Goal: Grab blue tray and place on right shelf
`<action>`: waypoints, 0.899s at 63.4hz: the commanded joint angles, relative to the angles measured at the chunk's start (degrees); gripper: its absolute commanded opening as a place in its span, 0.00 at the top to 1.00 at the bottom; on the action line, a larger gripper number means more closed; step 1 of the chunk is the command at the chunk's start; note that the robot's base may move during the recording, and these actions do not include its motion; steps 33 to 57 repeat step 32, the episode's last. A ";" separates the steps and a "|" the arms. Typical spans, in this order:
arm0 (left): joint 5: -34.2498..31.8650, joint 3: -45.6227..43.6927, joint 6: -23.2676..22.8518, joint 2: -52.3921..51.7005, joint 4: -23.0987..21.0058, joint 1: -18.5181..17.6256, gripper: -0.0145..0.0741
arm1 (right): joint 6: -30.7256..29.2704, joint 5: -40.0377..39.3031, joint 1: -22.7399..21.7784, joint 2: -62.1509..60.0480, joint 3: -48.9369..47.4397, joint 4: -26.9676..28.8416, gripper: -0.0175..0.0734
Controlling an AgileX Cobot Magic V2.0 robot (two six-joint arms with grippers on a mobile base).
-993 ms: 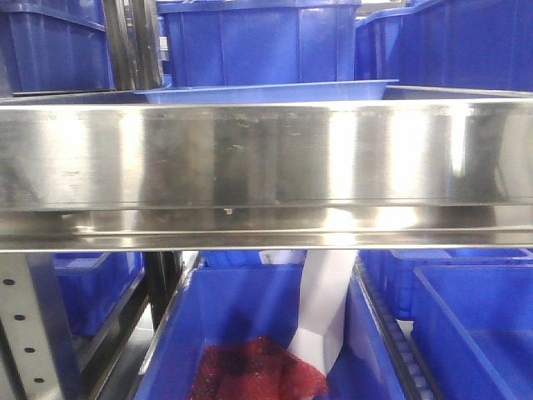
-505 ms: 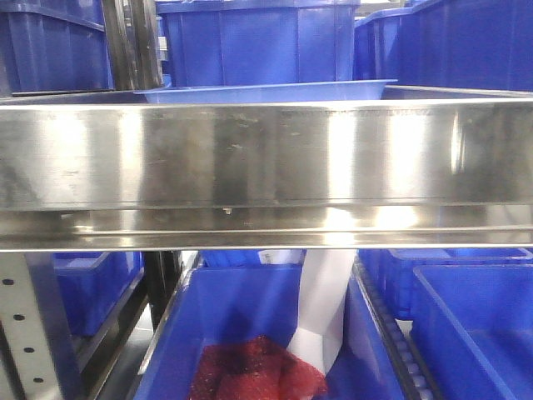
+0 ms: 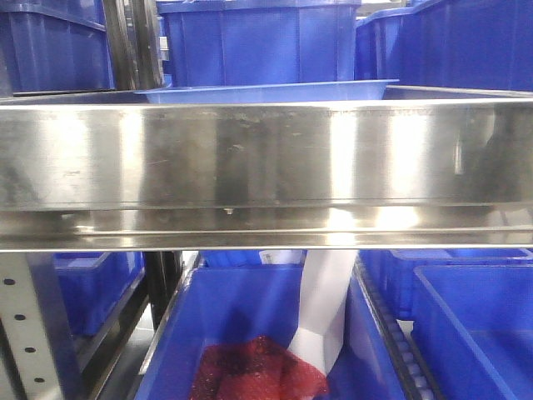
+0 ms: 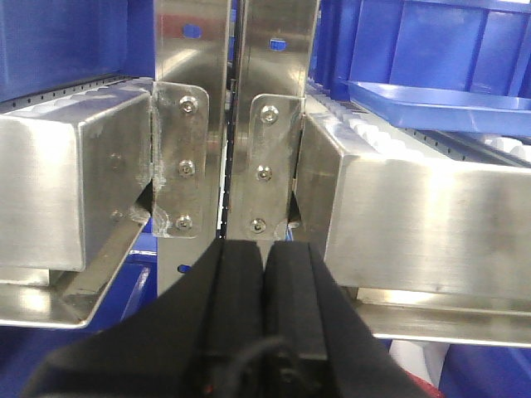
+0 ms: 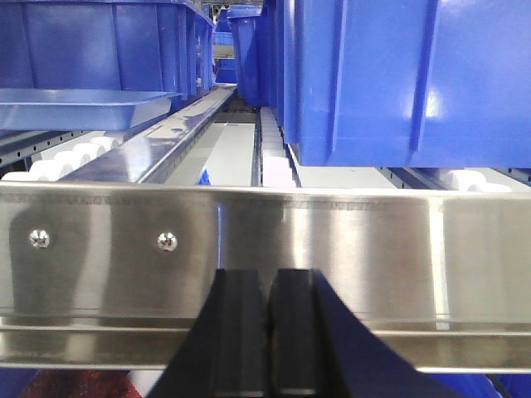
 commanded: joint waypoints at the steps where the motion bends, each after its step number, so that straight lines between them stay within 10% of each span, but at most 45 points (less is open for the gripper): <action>1: -5.22 1.62 0.35 -0.72 -0.13 0.03 0.89 | -0.69 -5.57 -0.41 -1.10 -1.34 0.09 0.75; 57: -5.22 1.62 0.35 -0.72 -0.13 0.03 0.89 | -0.69 -5.57 -0.41 -1.10 -1.34 0.09 0.75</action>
